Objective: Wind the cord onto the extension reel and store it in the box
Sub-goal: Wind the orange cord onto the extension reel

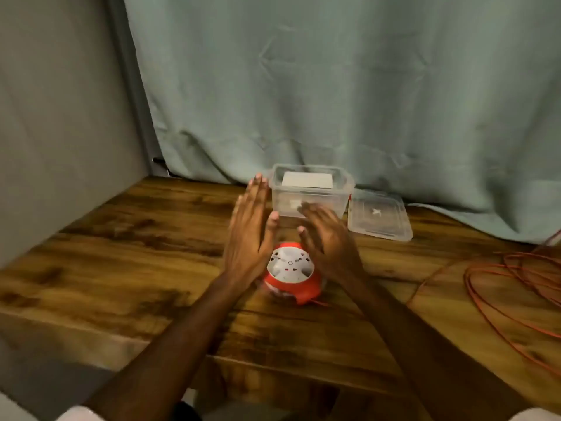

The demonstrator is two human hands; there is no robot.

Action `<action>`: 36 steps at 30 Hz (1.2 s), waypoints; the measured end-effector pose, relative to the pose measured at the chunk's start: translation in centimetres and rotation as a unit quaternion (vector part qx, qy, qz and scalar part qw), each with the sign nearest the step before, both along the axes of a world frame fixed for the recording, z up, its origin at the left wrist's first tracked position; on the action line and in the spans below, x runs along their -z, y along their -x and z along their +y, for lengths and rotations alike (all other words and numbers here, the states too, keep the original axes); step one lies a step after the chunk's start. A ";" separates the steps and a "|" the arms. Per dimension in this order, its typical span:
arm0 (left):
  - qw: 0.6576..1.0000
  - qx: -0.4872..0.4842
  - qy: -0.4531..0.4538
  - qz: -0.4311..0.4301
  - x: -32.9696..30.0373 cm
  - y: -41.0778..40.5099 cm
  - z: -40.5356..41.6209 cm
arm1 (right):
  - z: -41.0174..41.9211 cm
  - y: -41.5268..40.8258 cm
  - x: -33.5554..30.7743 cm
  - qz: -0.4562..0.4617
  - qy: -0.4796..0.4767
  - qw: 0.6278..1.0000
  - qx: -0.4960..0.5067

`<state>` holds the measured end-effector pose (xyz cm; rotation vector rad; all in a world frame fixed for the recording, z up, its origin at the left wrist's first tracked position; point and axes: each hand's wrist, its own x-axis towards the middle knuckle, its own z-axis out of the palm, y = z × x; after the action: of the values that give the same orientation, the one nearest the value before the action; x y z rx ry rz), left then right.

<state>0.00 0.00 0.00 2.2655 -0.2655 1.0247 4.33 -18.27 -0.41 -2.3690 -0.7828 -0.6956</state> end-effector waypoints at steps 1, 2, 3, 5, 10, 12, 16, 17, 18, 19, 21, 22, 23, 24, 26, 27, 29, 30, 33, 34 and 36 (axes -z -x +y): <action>0.999 -0.001 0.021 0.030 1.1 -0.1 0.4 | -0.1 -0.3 1.1 0.034 0.015 0.999 -0.015; 0.997 -0.016 0.036 0.068 1.7 -0.2 1.0 | -0.3 -0.5 1.5 0.082 0.038 0.996 -0.025; 0.991 -0.035 0.051 0.118 3.1 -0.3 1.5 | -0.6 -0.8 2.3 0.132 0.059 0.989 -0.035; 0.974 -0.063 0.050 0.213 5.0 -0.5 2.3 | -0.9 -1.2 2.6 0.195 0.083 0.975 -0.061; 0.959 -0.104 0.042 0.261 5.3 -1.1 2.1 | -0.2 -2.0 1.0 0.205 0.128 0.966 -0.093; 0.953 -0.122 0.039 0.276 5.2 -1.7 1.7 | 0.3 -2.3 0.5 0.209 0.147 0.963 -0.082; 0.948 -0.126 0.026 0.290 5.1 -3.1 1.2 | 1.1 -2.9 0.3 0.198 0.172 0.964 -0.046; 0.947 -0.125 0.026 0.295 5.3 -3.5 1.1 | 1.3 -3.0 0.4 0.190 0.168 0.967 -0.026; 0.946 -0.122 0.031 0.299 5.4 -3.7 1.0 | 1.5 -3.0 0.5 0.185 0.162 0.969 -0.005; 0.946 -0.121 0.039 0.297 5.5 -3.8 1.0 | 1.7 -2.9 0.7 0.180 0.158 0.971 0.013; 0.946 -0.122 0.055 0.294 5.9 -3.9 1.0 | 2.1 -2.9 1.0 0.180 0.155 0.970 0.045; 0.946 -0.124 0.056 0.295 6.0 -3.8 0.9 | 2.1 -2.8 1.0 0.183 0.151 0.970 0.062; 0.946 -0.125 0.054 0.293 6.1 -3.9 0.9 | 2.1 -2.9 1.2 0.183 0.143 0.969 0.081; 0.946 -0.128 0.048 0.296 6.1 -3.9 0.8 | 2.1 -2.9 1.2 0.184 0.136 0.968 0.100; 0.945 -0.133 0.038 0.295 6.2 -3.9 0.7 | 2.1 -3.1 1.6 0.180 0.123 0.967 0.133; 0.947 -0.135 0.035 0.289 6.3 -4.0 0.7 | 2.2 -3.2 1.8 0.175 0.117 0.966 0.149; 0.948 -0.133 0.038 0.287 6.4 -4.0 0.7 | 2.3 -3.2 2.1 0.162 0.103 0.965 0.178; 0.948 -0.128 0.044 0.287 6.5 -4.0 0.8 | 2.5 -3.2 2.3 0.154 0.098 0.965 0.189; 0.948 -0.098 0.076 0.292 6.3 -3.8 0.6 | 2.6 -2.9 2.4 0.142 0.080 0.965 0.208; 0.946 -0.087 0.096 0.298 6.3 -3.8 0.5 | 2.5 -2.8 2.3 0.139 0.071 0.965 0.212; 0.936 -0.060 0.145 0.316 5.8 -4.0 0.2 | 2.4 -2.5 2.4 0.138 0.054 0.965 0.215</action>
<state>3.98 0.16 -5.83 2.2170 0.2829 0.3131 6.82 -15.90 -2.81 -2.6899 -0.1908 -0.4778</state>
